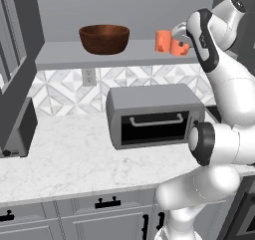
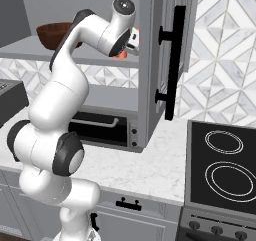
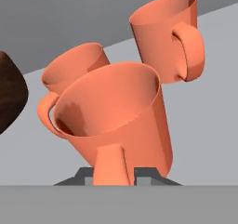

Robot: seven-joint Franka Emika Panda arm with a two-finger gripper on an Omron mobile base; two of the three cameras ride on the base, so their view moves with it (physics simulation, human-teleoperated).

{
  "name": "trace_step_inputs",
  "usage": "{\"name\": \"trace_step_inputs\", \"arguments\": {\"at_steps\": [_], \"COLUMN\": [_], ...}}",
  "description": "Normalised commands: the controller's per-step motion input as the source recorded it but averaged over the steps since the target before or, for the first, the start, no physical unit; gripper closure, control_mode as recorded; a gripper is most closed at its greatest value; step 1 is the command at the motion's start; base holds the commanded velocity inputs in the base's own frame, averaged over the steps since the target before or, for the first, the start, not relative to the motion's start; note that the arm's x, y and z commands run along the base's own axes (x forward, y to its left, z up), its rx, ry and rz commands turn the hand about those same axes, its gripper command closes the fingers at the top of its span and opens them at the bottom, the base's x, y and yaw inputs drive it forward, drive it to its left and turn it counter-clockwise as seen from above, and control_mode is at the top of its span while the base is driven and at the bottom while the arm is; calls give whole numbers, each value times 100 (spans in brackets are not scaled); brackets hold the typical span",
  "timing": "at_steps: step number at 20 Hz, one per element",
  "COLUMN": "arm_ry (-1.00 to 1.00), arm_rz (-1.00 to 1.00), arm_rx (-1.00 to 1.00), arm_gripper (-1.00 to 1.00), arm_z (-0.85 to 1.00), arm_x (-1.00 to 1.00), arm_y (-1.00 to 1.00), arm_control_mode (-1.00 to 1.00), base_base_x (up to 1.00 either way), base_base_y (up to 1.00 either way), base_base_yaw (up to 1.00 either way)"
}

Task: Gather all objects into one cabinet and sort the glasses and bowls to opposite sides.

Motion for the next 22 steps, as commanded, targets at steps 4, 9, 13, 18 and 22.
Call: {"name": "trace_step_inputs", "arguments": {"at_steps": [4,9,13,18,22], "arm_ry": [0,0,-2,0,0], "arm_rz": [0,0,3,9,4], "arm_rx": [10,1,-11,-29,-29], "arm_gripper": [-100,-100,-100,-100,-100], "arm_z": [-16,0,17,18,2], "arm_x": [7,1,-31,-72,-79], "arm_y": [28,1,5,29,41], "arm_control_mode": [-100,-100,-100,-100,-100], "base_base_x": [0,0,0,0,0], "base_base_y": [0,0,0,0,0], "base_base_yaw": [0,0,0,0,0]}}
